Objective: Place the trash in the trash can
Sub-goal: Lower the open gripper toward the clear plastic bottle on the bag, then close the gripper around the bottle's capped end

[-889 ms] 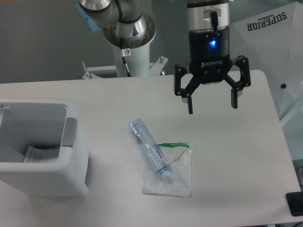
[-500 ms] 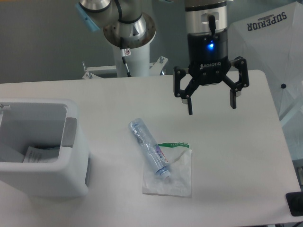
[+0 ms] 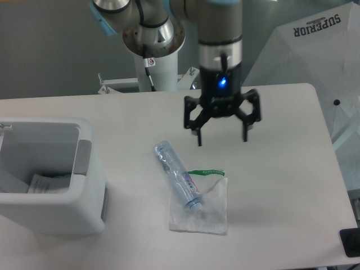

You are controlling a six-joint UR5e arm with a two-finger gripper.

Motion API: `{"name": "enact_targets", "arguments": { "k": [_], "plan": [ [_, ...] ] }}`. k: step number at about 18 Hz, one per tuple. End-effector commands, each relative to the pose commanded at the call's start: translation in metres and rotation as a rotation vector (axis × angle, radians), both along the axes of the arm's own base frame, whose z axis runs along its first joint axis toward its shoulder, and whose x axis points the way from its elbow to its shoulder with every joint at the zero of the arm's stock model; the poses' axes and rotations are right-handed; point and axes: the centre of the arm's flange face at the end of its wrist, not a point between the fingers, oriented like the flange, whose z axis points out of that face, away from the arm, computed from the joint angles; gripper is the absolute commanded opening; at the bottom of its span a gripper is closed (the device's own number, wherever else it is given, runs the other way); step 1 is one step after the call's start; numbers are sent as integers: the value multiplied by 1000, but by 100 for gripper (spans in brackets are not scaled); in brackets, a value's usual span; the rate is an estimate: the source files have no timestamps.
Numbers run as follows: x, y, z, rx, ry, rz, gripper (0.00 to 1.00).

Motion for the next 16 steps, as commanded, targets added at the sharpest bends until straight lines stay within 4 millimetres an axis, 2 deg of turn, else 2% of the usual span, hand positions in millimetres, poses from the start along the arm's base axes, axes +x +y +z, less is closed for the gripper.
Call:
{"name": "enact_targets", "arguments": {
  "k": [2,5,8,12,13,16],
  "plan": [
    [-3,12,-25,-17,-64,66,100],
    [-1,31,-59,-51,-115,64,100],
    [-5,35,-91,-89,-162,80,100],
    [-17,42,-123,-146,-174,116,100],
    [-14,50,-129,-155,-174,109,100],
    [-11,52,-148,-176,-192,113,100]
  ]
}}
